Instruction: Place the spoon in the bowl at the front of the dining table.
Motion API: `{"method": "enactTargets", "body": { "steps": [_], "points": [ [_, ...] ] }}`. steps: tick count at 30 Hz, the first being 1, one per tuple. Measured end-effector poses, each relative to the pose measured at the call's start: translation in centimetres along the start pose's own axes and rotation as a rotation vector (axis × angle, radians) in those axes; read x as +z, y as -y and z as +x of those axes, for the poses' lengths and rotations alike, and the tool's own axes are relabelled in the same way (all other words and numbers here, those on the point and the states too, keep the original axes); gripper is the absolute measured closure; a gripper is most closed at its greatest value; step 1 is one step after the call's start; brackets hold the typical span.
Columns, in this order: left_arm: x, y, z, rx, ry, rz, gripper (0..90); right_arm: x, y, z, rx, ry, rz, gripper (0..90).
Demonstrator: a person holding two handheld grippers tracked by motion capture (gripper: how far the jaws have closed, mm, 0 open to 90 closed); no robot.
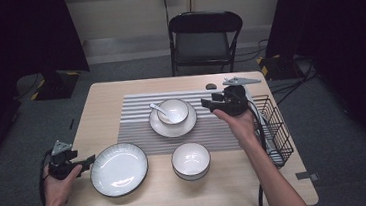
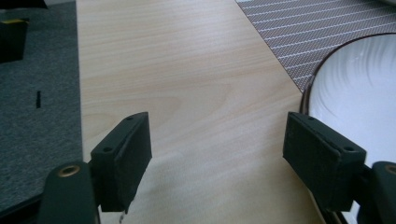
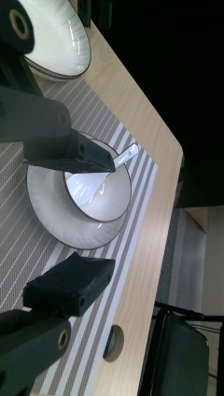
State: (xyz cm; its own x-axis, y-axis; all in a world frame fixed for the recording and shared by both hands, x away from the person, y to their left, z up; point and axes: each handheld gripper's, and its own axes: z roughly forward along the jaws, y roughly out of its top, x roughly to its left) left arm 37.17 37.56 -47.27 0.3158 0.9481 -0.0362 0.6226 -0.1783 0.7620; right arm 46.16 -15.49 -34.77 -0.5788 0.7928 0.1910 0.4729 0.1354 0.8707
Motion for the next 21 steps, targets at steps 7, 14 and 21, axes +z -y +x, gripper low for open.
{"method": "enactTargets", "body": {
  "steps": [7,14,21],
  "points": [
    [-2.1,0.5,0.1,-0.031,0.028,-0.053,23.9,-1.2,0.0,-1.3,0.018,0.045,0.004,46.4],
    [-3.2,0.5,-1.4,-0.020,0.096,-0.098,23.6,-2.6,-0.2,-2.4,0.028,0.091,-0.024,46.4],
    [-3.8,0.6,-3.2,0.015,0.119,-0.109,23.6,-3.8,-0.1,-3.8,0.050,0.137,-0.042,47.0]
  ]
}}
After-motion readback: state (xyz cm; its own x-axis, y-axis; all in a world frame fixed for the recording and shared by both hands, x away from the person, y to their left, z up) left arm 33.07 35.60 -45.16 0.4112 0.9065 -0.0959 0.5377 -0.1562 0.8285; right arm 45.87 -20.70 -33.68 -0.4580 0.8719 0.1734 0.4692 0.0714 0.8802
